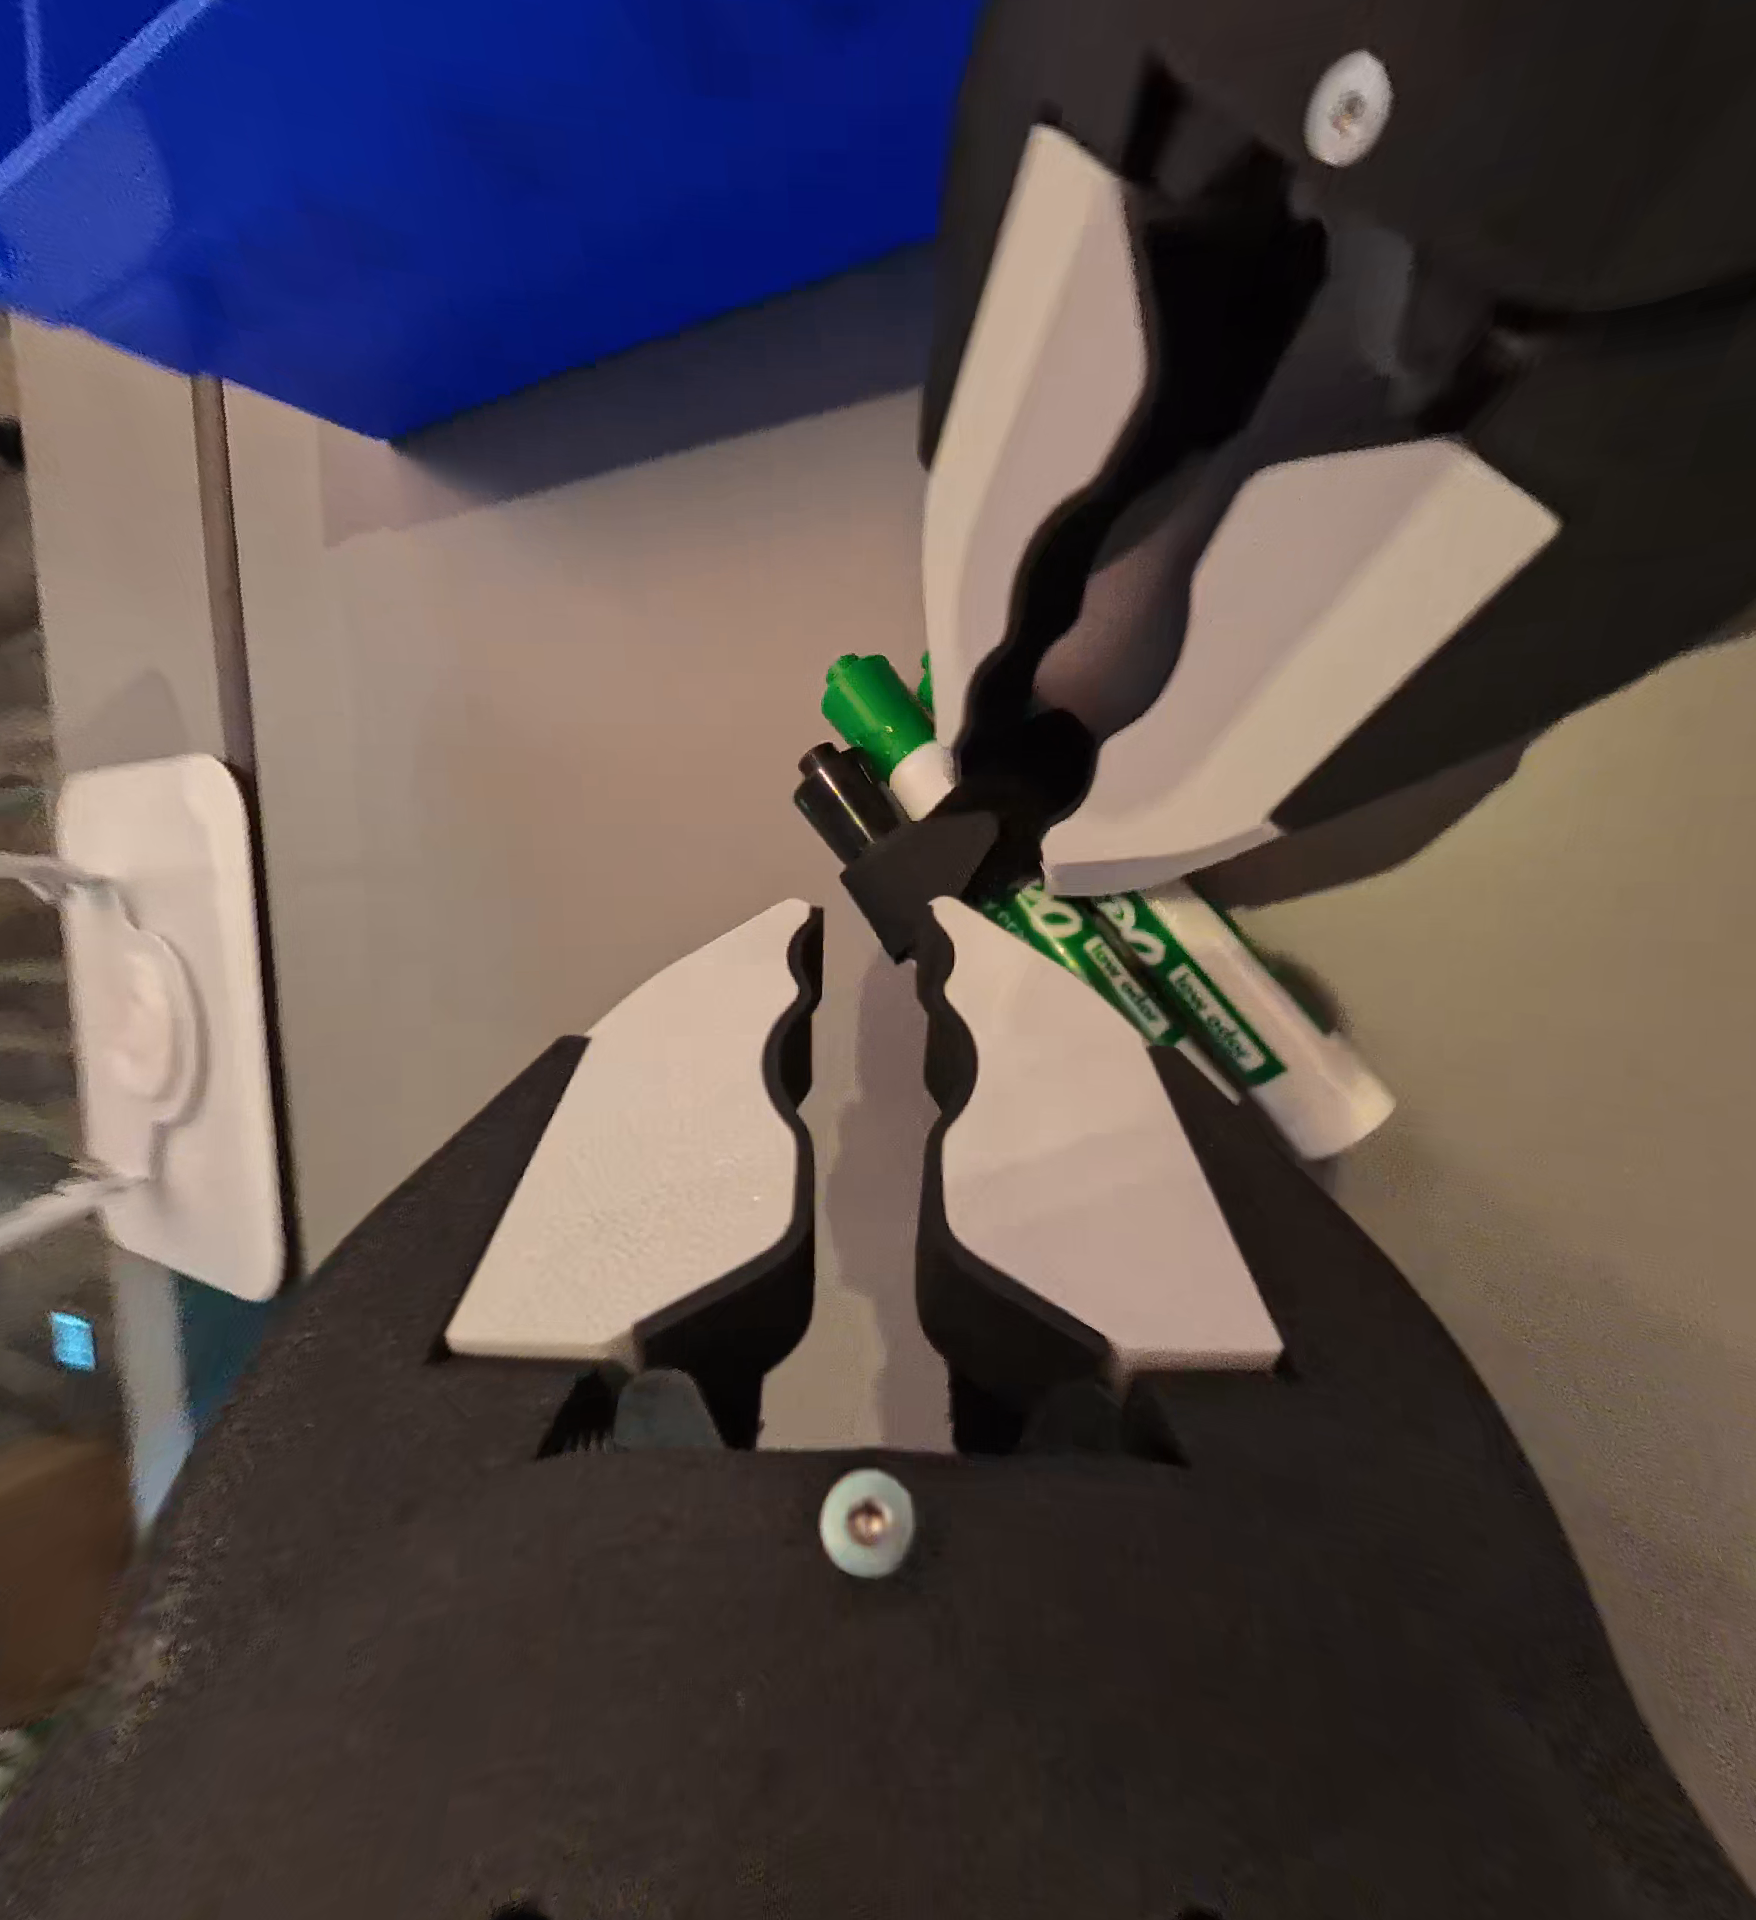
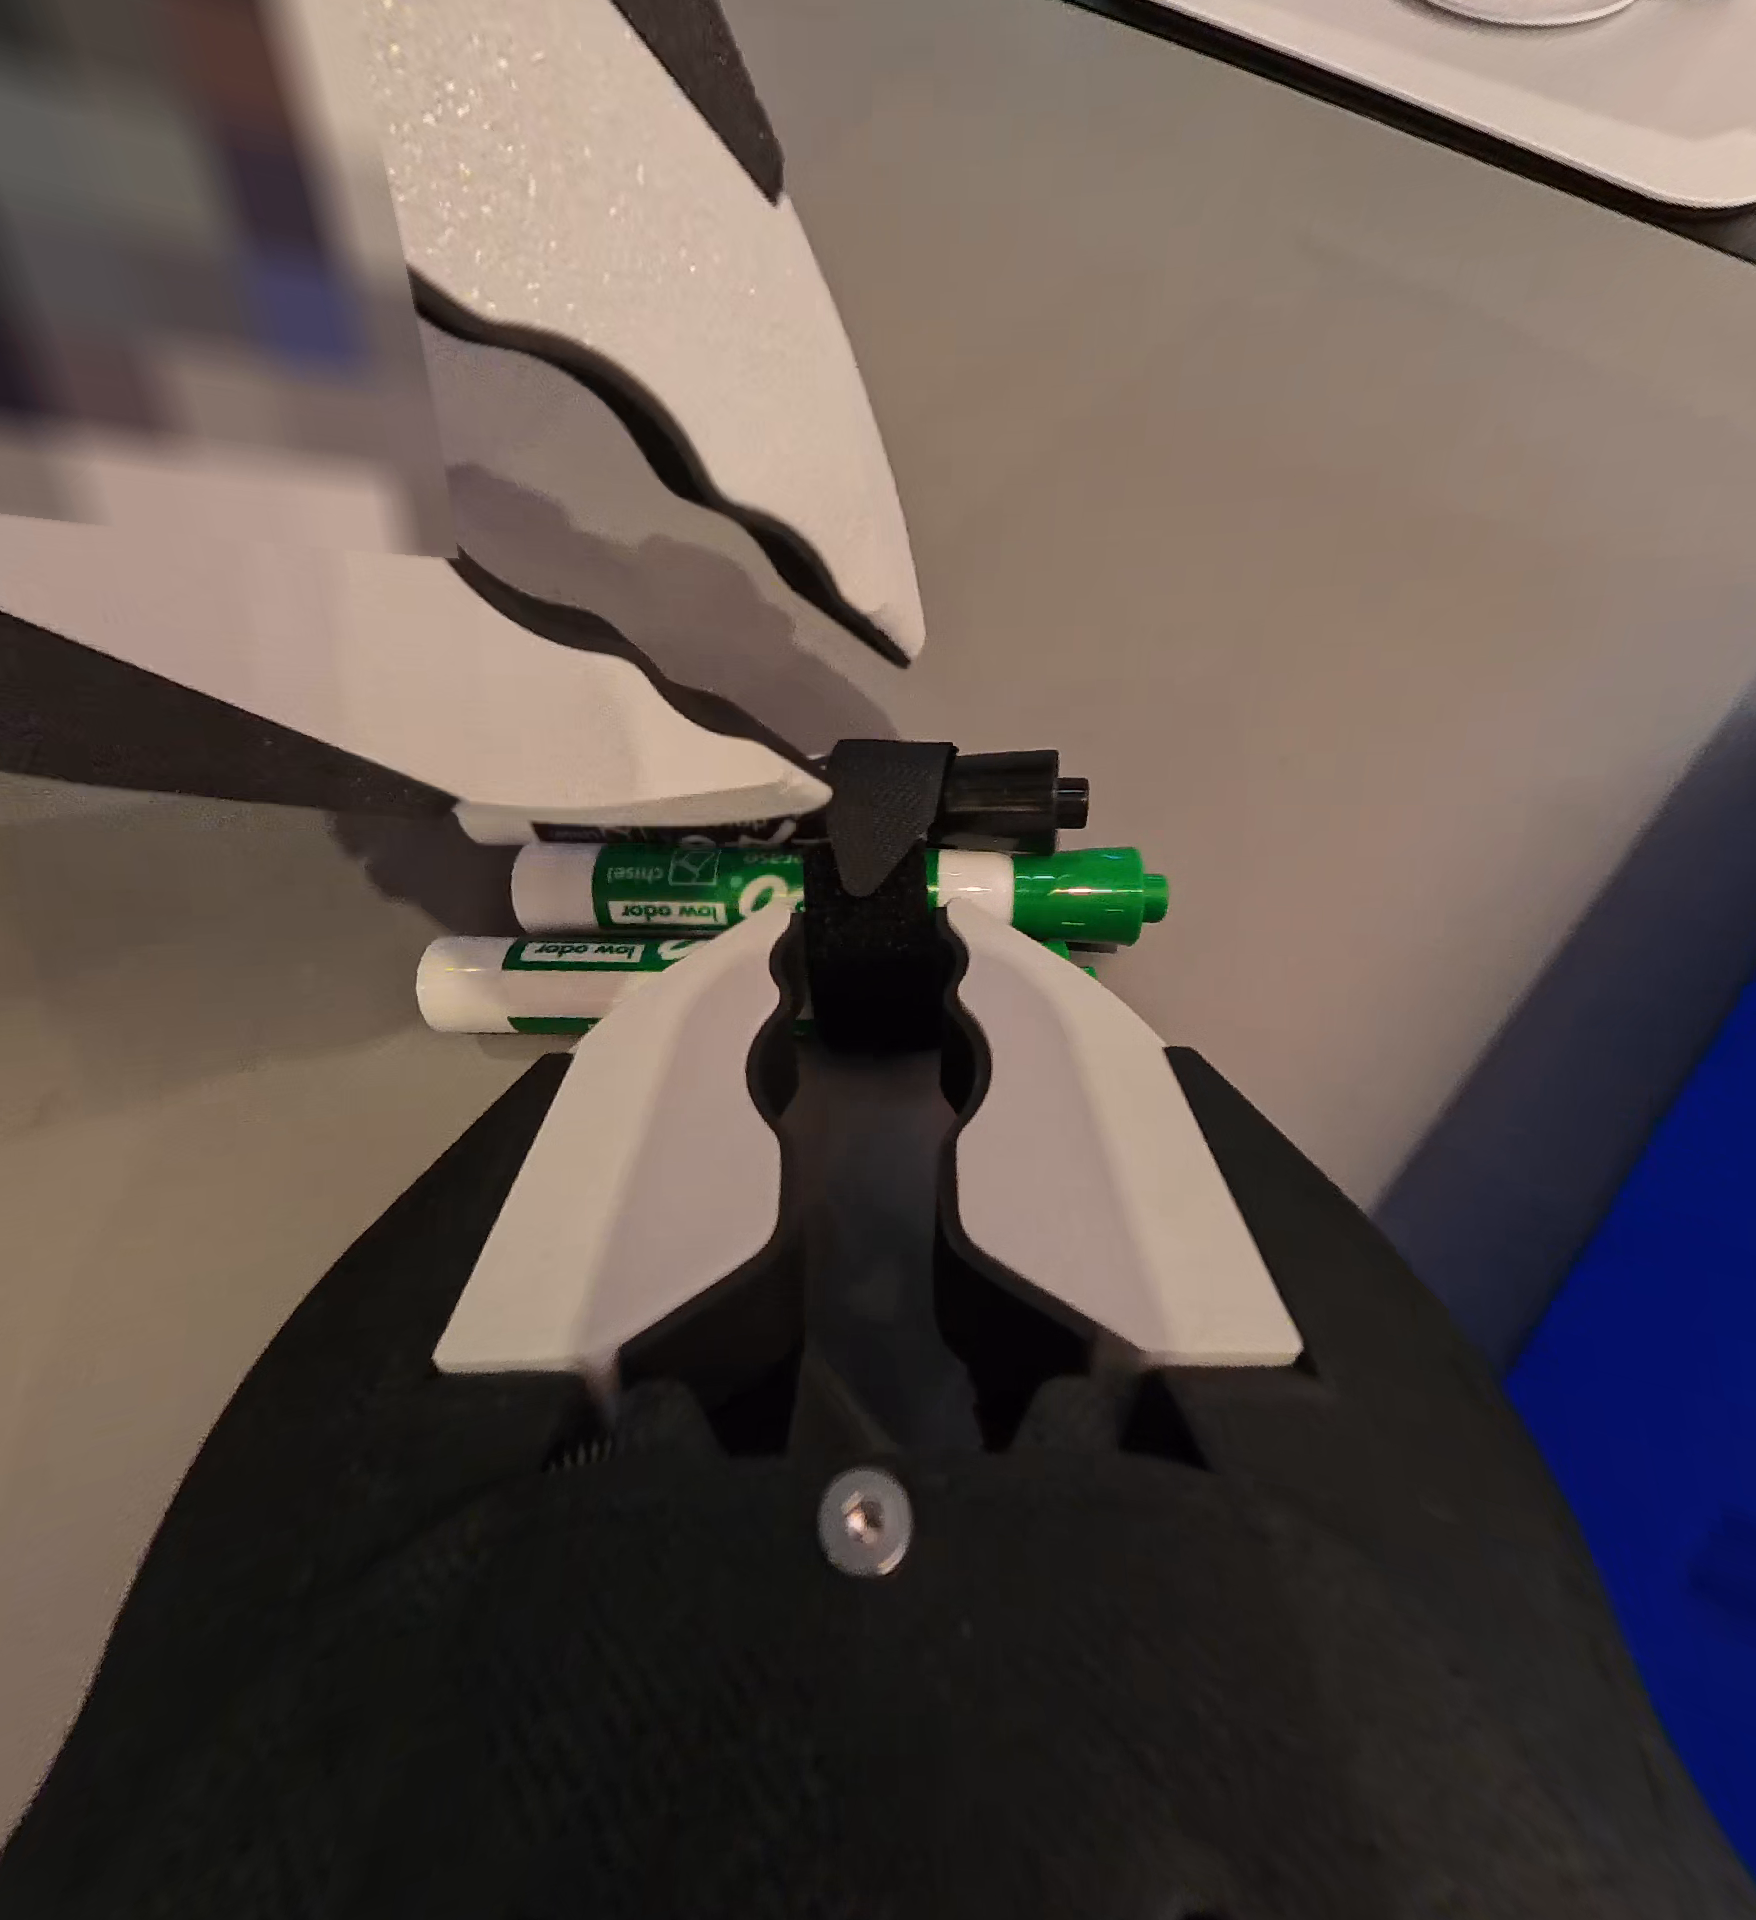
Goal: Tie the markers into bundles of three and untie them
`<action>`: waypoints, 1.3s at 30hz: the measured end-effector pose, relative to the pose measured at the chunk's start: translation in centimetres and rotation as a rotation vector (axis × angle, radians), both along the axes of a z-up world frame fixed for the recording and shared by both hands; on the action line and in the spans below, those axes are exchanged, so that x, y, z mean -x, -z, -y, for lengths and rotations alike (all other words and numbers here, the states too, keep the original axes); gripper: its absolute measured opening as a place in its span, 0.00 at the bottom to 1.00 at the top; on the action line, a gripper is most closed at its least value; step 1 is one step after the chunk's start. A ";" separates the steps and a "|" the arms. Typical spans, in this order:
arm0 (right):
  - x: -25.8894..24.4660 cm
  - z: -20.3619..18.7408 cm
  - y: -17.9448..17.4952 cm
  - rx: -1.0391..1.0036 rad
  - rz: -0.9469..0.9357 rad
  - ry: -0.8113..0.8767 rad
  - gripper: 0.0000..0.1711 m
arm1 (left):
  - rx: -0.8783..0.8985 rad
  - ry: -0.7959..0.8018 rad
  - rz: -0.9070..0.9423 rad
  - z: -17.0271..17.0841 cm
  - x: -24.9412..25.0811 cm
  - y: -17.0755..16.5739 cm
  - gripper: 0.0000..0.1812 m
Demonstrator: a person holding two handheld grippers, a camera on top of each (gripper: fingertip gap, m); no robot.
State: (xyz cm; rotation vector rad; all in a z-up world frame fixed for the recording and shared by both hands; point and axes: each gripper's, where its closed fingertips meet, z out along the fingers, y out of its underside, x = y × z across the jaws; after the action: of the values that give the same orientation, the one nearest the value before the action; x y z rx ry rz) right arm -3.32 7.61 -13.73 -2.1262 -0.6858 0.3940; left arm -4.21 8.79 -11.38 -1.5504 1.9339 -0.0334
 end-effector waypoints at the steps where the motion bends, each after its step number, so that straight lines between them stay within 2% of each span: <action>1: 0.0 0.0 0.0 -0.002 0.003 0.000 0.14 | -0.026 0.045 -0.025 0.1 0.0 0.0 0.08; 4: 0.0 0.0 0.0 -0.003 0.001 0.002 0.14 | -0.053 0.138 -0.049 0.6 -0.4 0.2 0.06; 8: 0.0 0.0 0.0 -0.002 -0.016 0.003 0.14 | -0.002 0.207 -0.068 1.6 -0.8 0.7 0.07; 14: 0.0 0.0 0.1 0.012 -0.042 0.003 0.14 | -0.040 0.267 -0.121 1.0 -0.7 1.4 0.09; 19: 0.0 0.0 0.1 0.014 -0.045 0.001 0.14 | -0.044 0.315 -0.152 0.8 -0.6 1.4 0.06; 28: 0.0 -0.1 0.1 0.021 -0.055 0.002 0.14 | -0.009 0.324 -0.158 0.7 -0.7 1.9 0.05; 39: -0.1 -0.1 0.1 0.009 -0.042 -0.004 0.13 | 0.161 0.258 -0.094 0.9 -0.7 1.5 0.01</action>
State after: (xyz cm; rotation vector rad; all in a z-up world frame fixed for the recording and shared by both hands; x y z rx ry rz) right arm -3.24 7.70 -13.79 -2.1193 -0.6657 0.4434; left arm -3.53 7.86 -12.90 -1.4141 2.2427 -0.2353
